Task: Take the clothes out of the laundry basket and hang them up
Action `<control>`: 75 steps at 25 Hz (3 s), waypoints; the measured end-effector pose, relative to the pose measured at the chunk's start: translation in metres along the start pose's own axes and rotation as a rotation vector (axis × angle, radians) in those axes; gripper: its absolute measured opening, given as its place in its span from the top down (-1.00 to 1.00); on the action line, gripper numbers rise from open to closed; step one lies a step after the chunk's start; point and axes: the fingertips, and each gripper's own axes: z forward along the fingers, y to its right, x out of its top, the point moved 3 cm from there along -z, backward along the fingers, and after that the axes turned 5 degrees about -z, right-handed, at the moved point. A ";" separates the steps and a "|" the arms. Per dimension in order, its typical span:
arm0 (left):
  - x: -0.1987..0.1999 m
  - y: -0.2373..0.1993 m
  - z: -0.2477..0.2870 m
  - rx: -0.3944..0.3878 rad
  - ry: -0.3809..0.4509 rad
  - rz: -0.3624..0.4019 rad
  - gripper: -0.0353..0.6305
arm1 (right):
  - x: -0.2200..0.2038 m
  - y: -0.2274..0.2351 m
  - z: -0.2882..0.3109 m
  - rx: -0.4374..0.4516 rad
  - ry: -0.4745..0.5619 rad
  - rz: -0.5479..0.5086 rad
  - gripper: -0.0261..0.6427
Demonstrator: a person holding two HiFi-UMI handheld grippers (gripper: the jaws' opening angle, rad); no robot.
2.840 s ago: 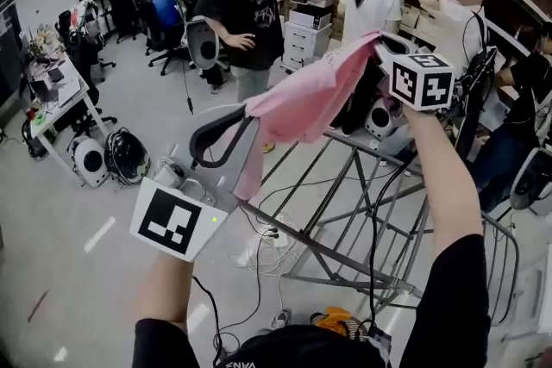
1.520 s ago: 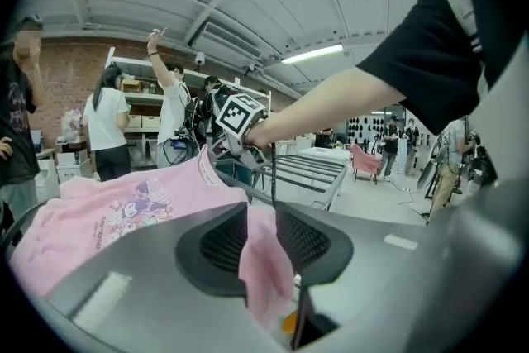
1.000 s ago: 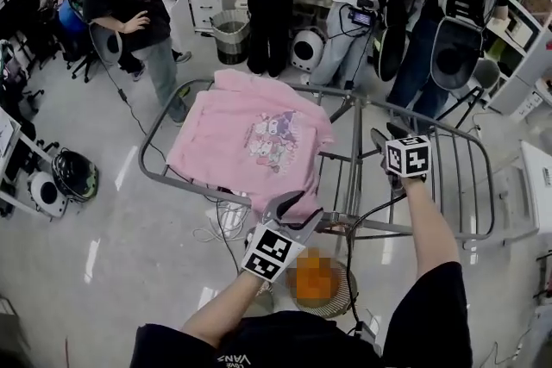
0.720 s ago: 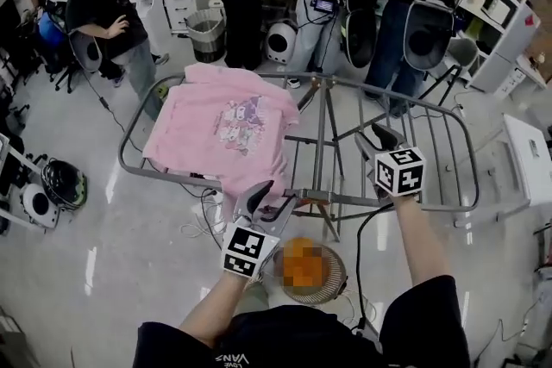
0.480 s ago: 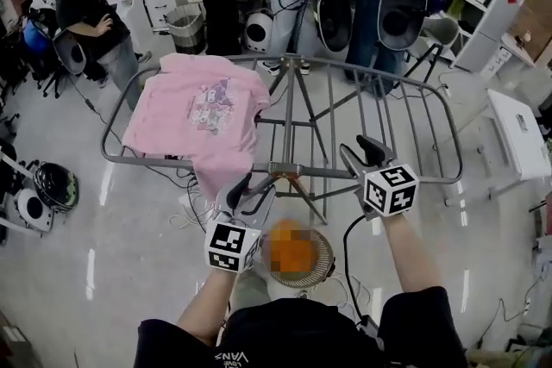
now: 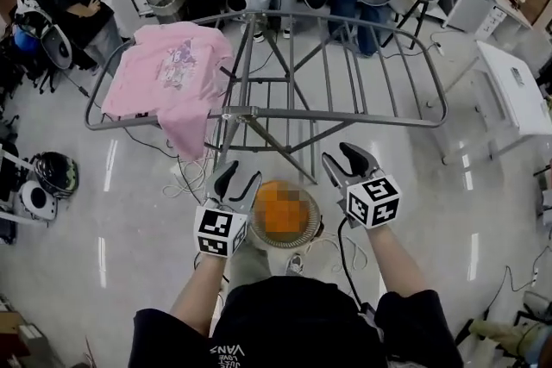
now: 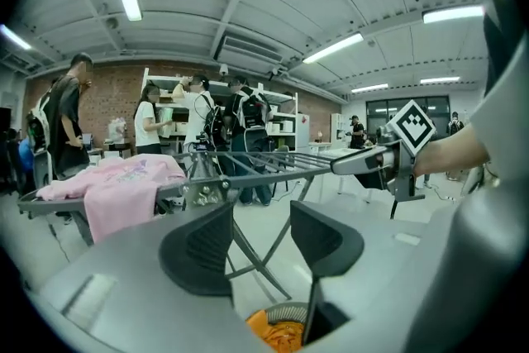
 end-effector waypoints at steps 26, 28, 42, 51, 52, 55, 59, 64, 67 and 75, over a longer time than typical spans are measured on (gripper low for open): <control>-0.318 0.044 0.107 -0.631 -0.792 0.491 0.32 | -0.321 -0.083 0.000 -0.328 -0.308 0.612 0.36; -0.350 0.042 0.118 -0.662 -0.848 0.535 0.32 | -0.342 -0.085 0.009 -0.356 -0.300 0.651 0.36; -0.543 0.025 0.184 -0.871 -1.010 0.826 0.32 | -0.494 -0.096 0.069 -0.434 -0.300 0.772 0.36; -0.664 0.018 0.209 -0.938 -1.112 1.060 0.32 | -0.535 -0.109 0.076 -0.475 -0.274 0.787 0.36; -0.675 0.018 0.216 -0.931 -1.118 1.076 0.32 | -0.538 -0.113 0.077 -0.480 -0.274 0.783 0.36; -0.707 0.018 0.228 -0.935 -1.152 1.101 0.32 | -0.553 -0.121 0.082 -0.492 -0.285 0.778 0.36; -0.746 0.015 0.237 -0.945 -1.195 1.136 0.32 | -0.573 -0.124 0.088 -0.501 -0.282 0.793 0.36; -0.780 -0.004 0.243 -0.923 -1.265 1.185 0.32 | -0.590 -0.122 0.088 -0.524 -0.292 0.801 0.36; -0.789 -0.019 0.248 -0.907 -1.273 1.252 0.34 | -0.595 -0.121 0.084 -0.537 -0.298 0.814 0.36; -0.733 0.006 0.236 -0.947 -1.132 1.123 0.81 | -0.581 -0.118 0.070 -0.552 -0.327 0.802 0.36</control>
